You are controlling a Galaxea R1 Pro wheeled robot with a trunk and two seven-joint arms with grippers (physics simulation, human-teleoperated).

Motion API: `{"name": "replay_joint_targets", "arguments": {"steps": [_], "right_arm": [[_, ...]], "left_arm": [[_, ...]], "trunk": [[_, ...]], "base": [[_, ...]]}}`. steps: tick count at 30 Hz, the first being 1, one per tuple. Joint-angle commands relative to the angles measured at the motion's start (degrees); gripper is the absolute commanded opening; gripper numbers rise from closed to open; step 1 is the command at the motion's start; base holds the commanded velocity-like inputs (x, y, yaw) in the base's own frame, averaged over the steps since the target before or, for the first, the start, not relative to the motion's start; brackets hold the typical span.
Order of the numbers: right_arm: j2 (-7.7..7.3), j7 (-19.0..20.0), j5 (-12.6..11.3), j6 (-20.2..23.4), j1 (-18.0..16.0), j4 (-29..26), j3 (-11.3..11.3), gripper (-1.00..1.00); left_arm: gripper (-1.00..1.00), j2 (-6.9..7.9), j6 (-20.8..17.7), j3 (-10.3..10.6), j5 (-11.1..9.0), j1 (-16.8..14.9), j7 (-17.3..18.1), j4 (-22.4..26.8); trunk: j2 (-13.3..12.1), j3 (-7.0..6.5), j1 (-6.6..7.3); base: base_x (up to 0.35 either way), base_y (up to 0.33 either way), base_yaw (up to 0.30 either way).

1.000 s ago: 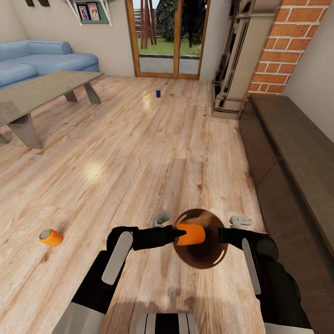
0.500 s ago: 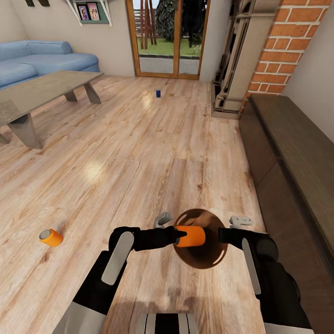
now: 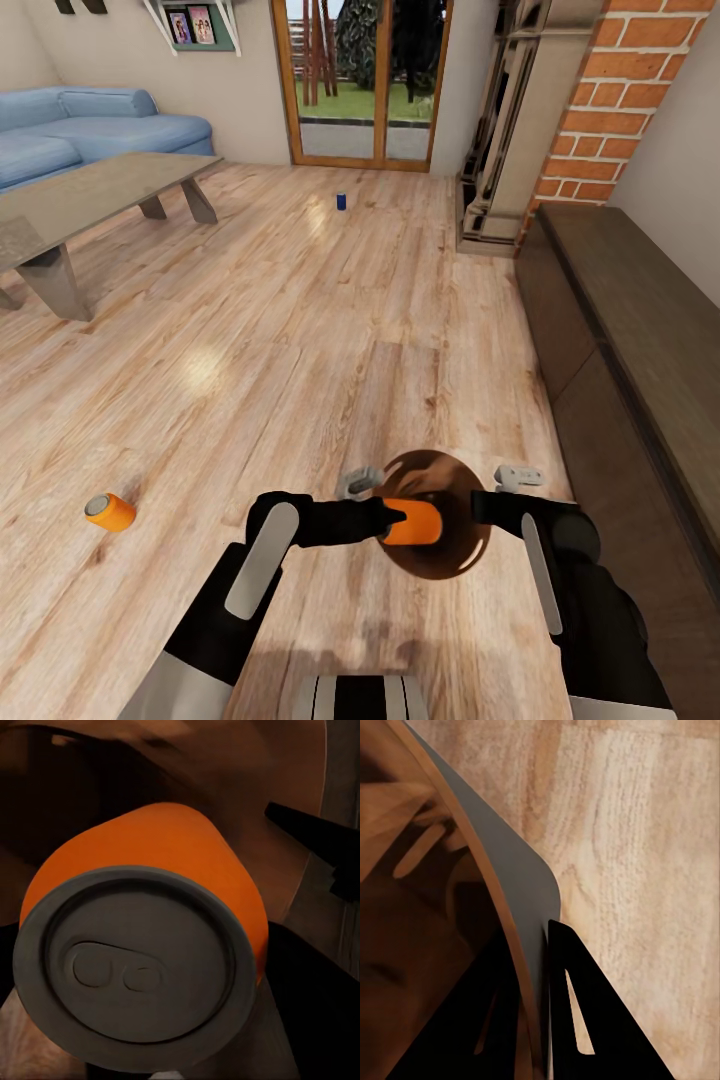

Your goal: Put the three can of soda from the living room inside the tash can in the kitchen.

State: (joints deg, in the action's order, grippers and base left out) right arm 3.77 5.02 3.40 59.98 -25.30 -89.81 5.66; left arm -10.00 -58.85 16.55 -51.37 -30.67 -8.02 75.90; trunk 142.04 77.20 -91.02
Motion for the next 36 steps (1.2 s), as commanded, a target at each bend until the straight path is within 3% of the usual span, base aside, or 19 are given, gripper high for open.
{"name": "replay_joint_targets", "arguments": {"steps": [1, 10, 11, 27, 29, 31, 32, 33, 34, 35, 36], "right_arm": [[0.01, 0.25, -1.11, 0.02, -0.02, -0.01, -0.01, -1.00], [0.04, 0.25, -1.11, 0.02, -0.02, -0.01, -0.04, -1.00], [0.06, 0.25, -1.11, 0.02, -0.02, -0.01, -0.03, -1.00], [0.02, 0.25, -1.11, 0.02, -0.02, -0.01, 0.05, -1.00], [-0.03, 0.32, -1.11, 0.02, -0.02, -0.01, 0.05, -1.00], [-0.08, 0.36, -1.11, 0.02, -0.02, -0.01, 0.05, -1.00], [-0.11, 0.38, -1.11, 0.02, -0.02, -0.01, 0.08, -1.00], [-0.19, 0.42, -1.11, 0.02, -0.02, -0.01, 0.11, -1.00], [-0.33, 0.46, -1.11, 0.02, -0.02, -0.01, 0.12, -1.00], [-0.46, 0.48, -1.11, 0.02, -0.02, -0.01, 0.15, -1.00], [-0.52, 0.50, -1.11, 0.02, -0.02, -0.01, 0.18, -1.00]], "left_arm": [[-1.00, 0.00, 0.07, 0.03, -0.04, 0.00, -0.26, 0.01], [-1.00, 0.00, 1.87, 0.15, -0.13, 0.00, -0.67, 0.03], [1.00, 0.00, 1.88, 0.15, -0.13, 0.00, -0.67, 0.03], [1.00, 0.00, 1.77, 0.25, -0.13, -0.08, -0.47, 0.11], [1.00, 0.00, 1.22, 0.33, -0.16, -0.06, 0.84, 0.83], [1.00, 0.00, -0.07, 0.38, -0.43, -0.03, 5.24, 3.32], [1.00, 1.17, -0.47, 0.36, -0.55, -0.02, 8.75, 4.34], [1.00, 6.19, -0.50, 0.34, -0.59, -0.01, 18.49, 5.40], [1.00, 10.22, -0.14, 0.31, -0.39, -0.01, 25.79, 5.71], [1.00, 16.27, 1.35, 0.27, -0.09, 0.03, 36.17, 5.74], [1.00, 20.02, 3.09, 0.26, 0.01, 0.05, 42.17, 5.58]], "trunk": [[0.00, 0.00, 0.01], [0.00, 0.00, 0.01], [0.00, 0.00, 0.01], [0.00, 0.00, 0.01], [0.00, 0.00, 0.01], [0.00, 0.00, 0.01], [0.00, 0.00, 0.01], [0.00, 0.00, 0.01], [0.00, 0.00, 0.01], [0.00, 0.00, 0.01], [0.00, 0.00, 0.01]], "base": [[0.000, 0.000, 0.000], [0.000, 0.000, 0.000], [0.000, 0.000, 0.000], [0.000, 0.000, 0.000], [0.000, 0.000, 0.000], [0.000, 0.000, 0.000], [0.000, 0.000, 0.000], [0.000, 0.000, 0.000], [0.000, 0.000, 0.000], [0.000, 0.000, 0.000], [0.000, 0.000, 0.000]]}}
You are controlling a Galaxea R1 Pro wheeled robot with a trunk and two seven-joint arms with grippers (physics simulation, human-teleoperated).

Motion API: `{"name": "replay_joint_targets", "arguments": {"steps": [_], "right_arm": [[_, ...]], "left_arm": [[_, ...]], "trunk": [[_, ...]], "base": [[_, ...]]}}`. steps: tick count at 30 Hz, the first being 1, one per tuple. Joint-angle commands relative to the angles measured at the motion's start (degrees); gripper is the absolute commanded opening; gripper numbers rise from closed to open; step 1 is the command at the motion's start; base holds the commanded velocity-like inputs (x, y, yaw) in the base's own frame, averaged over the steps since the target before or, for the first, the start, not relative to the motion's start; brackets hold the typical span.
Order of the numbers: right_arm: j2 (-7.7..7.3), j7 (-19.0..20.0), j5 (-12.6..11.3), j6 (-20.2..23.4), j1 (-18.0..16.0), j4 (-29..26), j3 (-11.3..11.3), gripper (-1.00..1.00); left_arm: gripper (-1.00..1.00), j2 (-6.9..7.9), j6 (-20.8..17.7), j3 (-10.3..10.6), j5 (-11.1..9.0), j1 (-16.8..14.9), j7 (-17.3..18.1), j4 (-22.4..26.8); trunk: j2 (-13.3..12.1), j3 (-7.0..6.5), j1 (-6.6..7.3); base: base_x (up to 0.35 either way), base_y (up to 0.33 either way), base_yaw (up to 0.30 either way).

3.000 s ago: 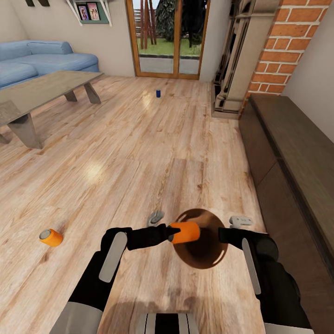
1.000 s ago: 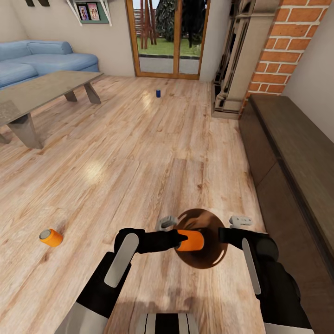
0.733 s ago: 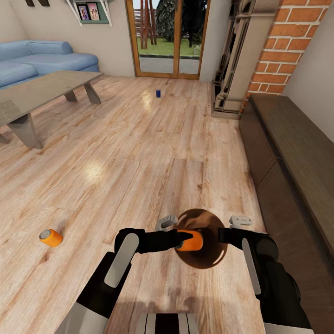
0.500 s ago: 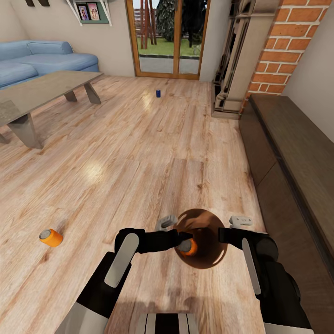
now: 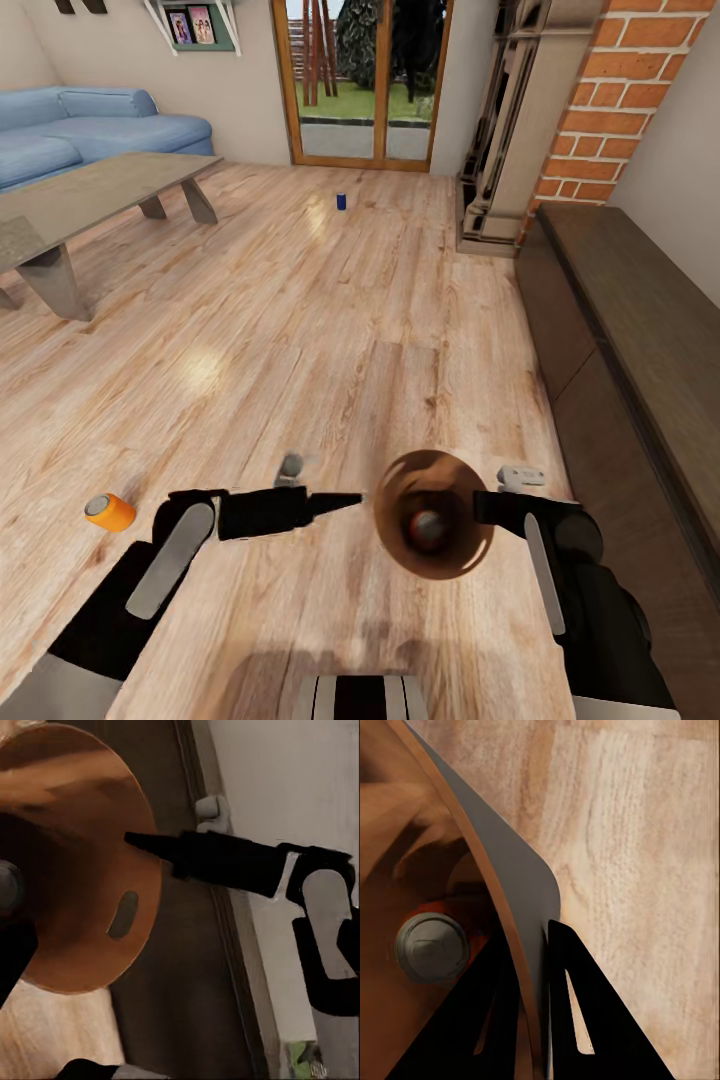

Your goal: Put the three can of soda from the living room inside the tash can in the kitchen.

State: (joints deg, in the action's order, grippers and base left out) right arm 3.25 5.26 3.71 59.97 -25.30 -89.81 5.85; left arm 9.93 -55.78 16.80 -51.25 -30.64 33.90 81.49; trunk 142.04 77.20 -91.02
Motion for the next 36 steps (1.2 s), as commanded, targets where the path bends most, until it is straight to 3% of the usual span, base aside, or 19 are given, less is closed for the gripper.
{"name": "replay_joint_targets", "arguments": {"steps": [1, 2, 3, 5, 7, 9, 14, 16, 23, 36], "right_arm": [[-0.06, 0.26, -1.42, 0.03, -0.02, -0.01, 0.01, -1.00], [-0.07, 0.27, -1.42, 0.03, -0.02, -0.01, 0.03, -1.00], [-0.08, 0.27, -1.42, 0.03, -0.02, -0.01, 0.06, -1.00], [0.03, 0.31, -1.42, 0.03, -0.02, -0.01, 0.10, -1.00], [0.20, 0.28, -1.42, 0.03, -0.02, -0.01, 0.16, -1.00], [0.24, 0.28, -1.42, 0.03, -0.02, -0.01, 0.20, -1.00], [0.27, 0.27, -1.42, 0.03, -0.02, -0.01, 0.32, -1.00], [0.27, 0.27, -1.42, 0.03, -0.02, -0.01, 0.37, -1.00], [0.39, 0.16, -1.42, 0.03, -0.02, -0.01, 0.50, -1.00], [0.62, -0.16, -1.42, 0.03, -0.02, -0.01, 0.40, -1.00]], "left_arm": [[1.00, 3.53, 2.21, 0.00, -0.12, 0.03, 5.22, -0.17], [1.00, 8.23, 5.84, -0.01, -0.35, 0.07, 10.90, -0.51], [1.00, 10.46, 7.66, -0.01, -0.54, 0.10, 13.25, -0.91], [1.00, 12.85, 9.81, -0.02, -0.54, 0.12, 15.77, -2.37], [1.00, 14.16, 11.12, -0.02, -0.19, 0.15, 16.93, -5.19], [1.00, 14.52, 11.46, -0.02, 0.55, 0.16, 16.98, -7.24], [1.00, 14.42, 14.90, -0.02, 6.01, 0.17, 16.84, -10.34], [1.00, 14.44, 16.14, -0.02, 7.02, 0.16, 16.85, -10.65], [1.00, 14.34, 13.64, -0.03, 8.09, 0.19, 16.90, -10.62], [1.00, 14.07, 13.87, -0.10, 8.19, 0.20, 15.20, -13.32]], "trunk": [[0.00, -0.01, 0.01], [0.00, -0.01, 0.01], [0.00, -0.01, 0.01], [0.00, -0.01, 0.01], [0.00, -0.01, 0.01], [0.00, -0.01, 0.01], [0.00, -0.01, 0.01], [0.00, -0.01, 0.01], [0.00, -0.05, 0.01], [0.00, -1.18, 0.01]], "base": [[0.000, 0.000, 0.000], [0.000, 0.000, 0.000], [0.000, 0.000, 0.000], [0.000, 0.000, 0.000], [0.000, 0.000, 0.000], [0.000, 0.000, 0.000], [0.000, 0.000, 0.000], [0.000, 0.000, 0.000], [0.000, 0.000, 0.000], [0.000, 0.000, 0.000]]}}
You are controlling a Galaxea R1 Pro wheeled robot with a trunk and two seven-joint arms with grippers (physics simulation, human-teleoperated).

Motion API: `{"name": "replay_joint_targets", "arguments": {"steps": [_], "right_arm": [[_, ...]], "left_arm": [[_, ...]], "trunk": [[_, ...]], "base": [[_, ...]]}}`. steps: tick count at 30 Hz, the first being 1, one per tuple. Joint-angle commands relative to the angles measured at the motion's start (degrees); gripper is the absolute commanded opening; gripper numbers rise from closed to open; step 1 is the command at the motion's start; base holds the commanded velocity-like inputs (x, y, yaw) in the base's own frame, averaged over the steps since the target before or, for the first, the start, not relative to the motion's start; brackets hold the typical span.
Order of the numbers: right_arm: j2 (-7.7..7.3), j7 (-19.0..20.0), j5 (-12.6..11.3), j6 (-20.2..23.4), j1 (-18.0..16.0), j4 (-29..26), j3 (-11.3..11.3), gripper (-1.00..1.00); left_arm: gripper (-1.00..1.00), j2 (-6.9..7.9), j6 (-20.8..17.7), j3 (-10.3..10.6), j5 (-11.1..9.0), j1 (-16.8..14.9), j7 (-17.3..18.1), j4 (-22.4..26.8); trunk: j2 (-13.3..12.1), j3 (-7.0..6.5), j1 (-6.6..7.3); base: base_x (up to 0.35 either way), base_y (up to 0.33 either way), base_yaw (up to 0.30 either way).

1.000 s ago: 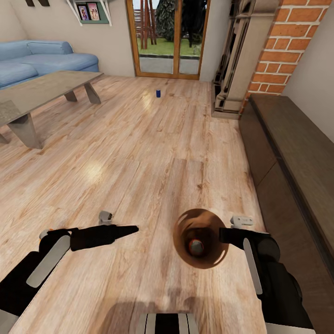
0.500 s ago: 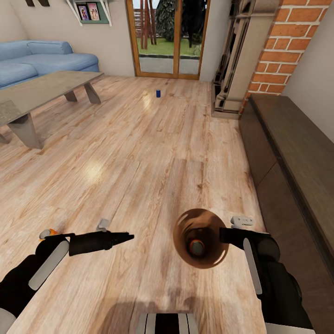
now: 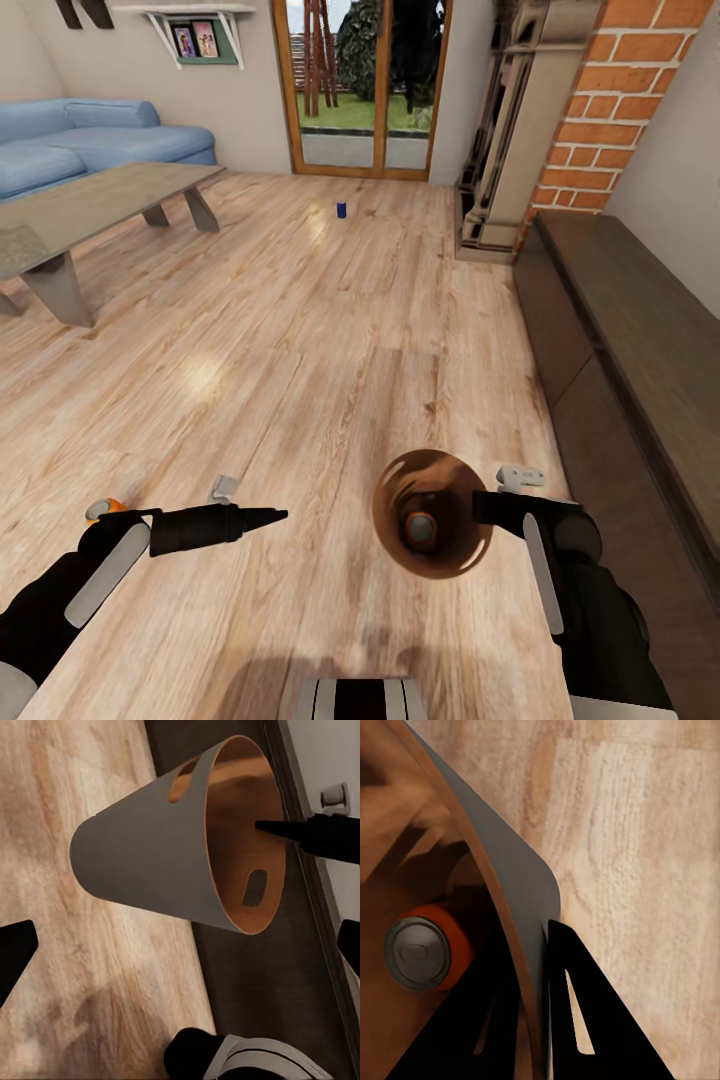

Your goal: Put the three can of soda from the living room inside the tash can in the kitchen.

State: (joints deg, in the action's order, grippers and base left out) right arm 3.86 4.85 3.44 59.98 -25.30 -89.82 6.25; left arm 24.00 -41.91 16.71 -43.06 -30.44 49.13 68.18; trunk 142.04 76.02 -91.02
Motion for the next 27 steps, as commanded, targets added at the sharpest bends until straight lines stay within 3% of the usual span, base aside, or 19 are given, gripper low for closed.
{"name": "replay_joint_targets", "arguments": {"steps": [1, 23, 27], "right_arm": [[0.01, 0.25, -1.15, 0.02, -0.01, -0.01, 0.00, -1.00], [0.04, 0.30, -1.15, 0.02, 0.20, 0.07, -0.03, -1.00], [0.11, 0.29, -1.15, 0.02, 0.25, 0.00, -0.11, -1.00]], "left_arm": [[1.00, 0.00, 0.04, 0.00, 0.03, 0.00, -0.57, 0.01], [1.00, -0.42, 0.16, -0.10, 0.17, 0.02, -2.18, 0.03], [1.00, -1.09, 0.16, -0.13, 0.72, 0.03, -2.20, -0.04]], "trunk": [[0.00, -0.10, 0.00], [0.00, -2.10, 0.00], [0.00, -2.47, 0.00]], "base": [[0.000, 0.000, 0.000], [0.000, 0.000, 0.000], [0.000, 0.000, 0.000]]}}
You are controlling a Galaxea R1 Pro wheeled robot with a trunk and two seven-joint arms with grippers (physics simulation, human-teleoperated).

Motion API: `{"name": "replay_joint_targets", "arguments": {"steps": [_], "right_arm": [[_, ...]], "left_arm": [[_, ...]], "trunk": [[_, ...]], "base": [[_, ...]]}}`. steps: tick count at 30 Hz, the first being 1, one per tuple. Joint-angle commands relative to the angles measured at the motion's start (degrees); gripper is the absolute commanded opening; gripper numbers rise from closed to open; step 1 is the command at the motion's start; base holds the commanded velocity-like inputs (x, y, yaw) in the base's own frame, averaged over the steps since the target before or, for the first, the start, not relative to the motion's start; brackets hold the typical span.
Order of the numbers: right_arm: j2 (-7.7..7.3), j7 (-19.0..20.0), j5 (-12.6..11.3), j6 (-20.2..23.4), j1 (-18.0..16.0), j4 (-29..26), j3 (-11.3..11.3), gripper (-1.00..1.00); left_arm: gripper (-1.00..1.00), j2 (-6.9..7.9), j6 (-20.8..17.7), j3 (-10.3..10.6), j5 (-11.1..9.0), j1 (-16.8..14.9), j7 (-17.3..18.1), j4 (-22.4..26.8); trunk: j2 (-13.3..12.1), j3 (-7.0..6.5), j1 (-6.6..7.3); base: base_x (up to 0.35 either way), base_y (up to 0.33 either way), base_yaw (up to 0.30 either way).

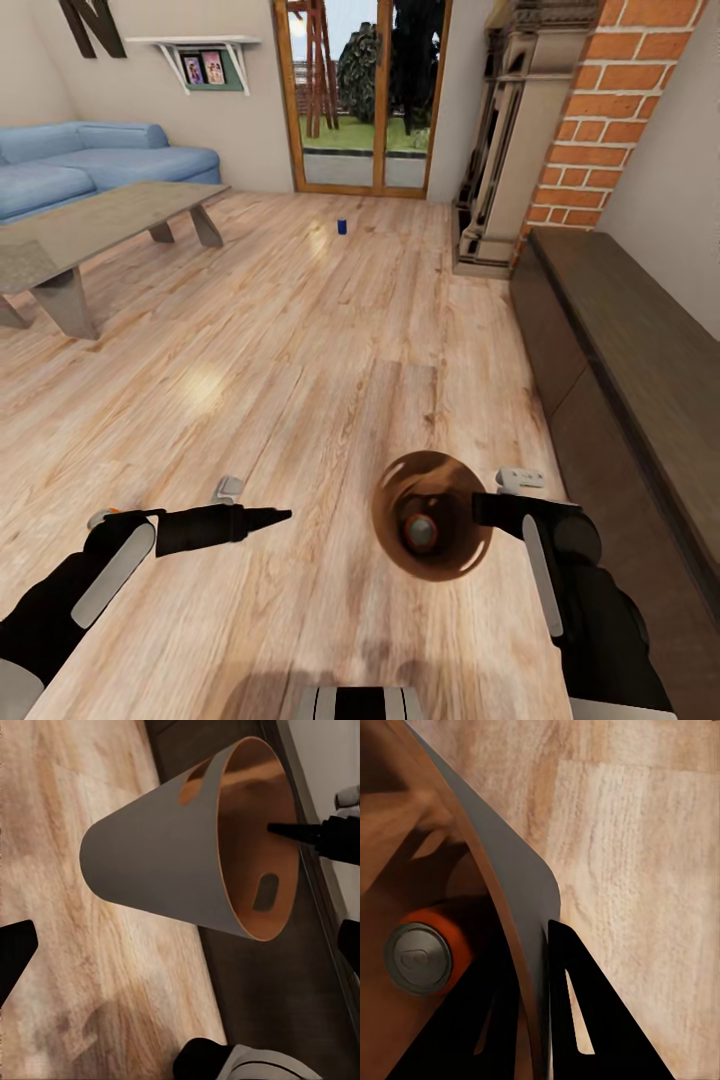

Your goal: Put the three can of soda from the living room inside the tash can in the kitchen.

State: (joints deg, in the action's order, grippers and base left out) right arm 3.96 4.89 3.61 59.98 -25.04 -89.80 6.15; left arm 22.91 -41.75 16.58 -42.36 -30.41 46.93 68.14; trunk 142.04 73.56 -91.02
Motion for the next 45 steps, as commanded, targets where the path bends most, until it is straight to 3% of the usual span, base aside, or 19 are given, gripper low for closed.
{"name": "replay_joint_targets", "arguments": {"steps": [1, 6, 21, 24, 31, 45], "right_arm": [[0.04, 0.24, -1.32, 0.02, -0.01, -0.02, -0.07, -1.00], [0.03, 0.21, -1.32, 0.02, -0.01, -0.02, -0.28, -1.00], [-0.19, 0.25, -1.32, 0.02, -0.01, -0.11, -0.09, -1.00], [-0.28, 0.25, -1.32, 0.02, -0.01, -0.11, -0.15, -1.00], [-0.26, 0.30, -1.32, 0.02, -0.01, -0.11, -0.27, -1.00], [-0.09, 0.30, -1.32, 0.02, -0.01, -0.11, -0.85, -1.00]], "left_arm": [[1.00, -0.07, 0.00, -0.02, 0.34, 0.00, 0.00, -0.01], [1.00, -0.28, 0.00, -0.04, 1.20, 0.00, -0.05, -0.02], [1.00, -0.50, 0.00, -0.11, 1.31, -0.02, -0.07, -0.02], [1.00, -0.57, 0.00, -0.04, 1.32, -0.02, -1.44, -0.02], [1.00, -3.56, 0.06, 0.02, 1.39, 0.00, -5.41, -0.02], [1.00, -3.84, 0.18, -0.04, 1.21, 0.00, -5.71, -0.07]], "trunk": [[0.00, -0.10, 0.00], [0.00, -0.56, 0.00], [0.00, -1.92, 0.00], [0.00, -2.20, 0.00], [0.00, -2.83, 0.00], [0.00, -4.11, 0.00]], "base": [[0.000, 0.000, 0.000], [0.000, 0.000, 0.000], [0.000, 0.000, 0.000], [0.000, 0.000, 0.000], [0.000, 0.000, 0.000], [0.000, 0.000, 0.000]]}}
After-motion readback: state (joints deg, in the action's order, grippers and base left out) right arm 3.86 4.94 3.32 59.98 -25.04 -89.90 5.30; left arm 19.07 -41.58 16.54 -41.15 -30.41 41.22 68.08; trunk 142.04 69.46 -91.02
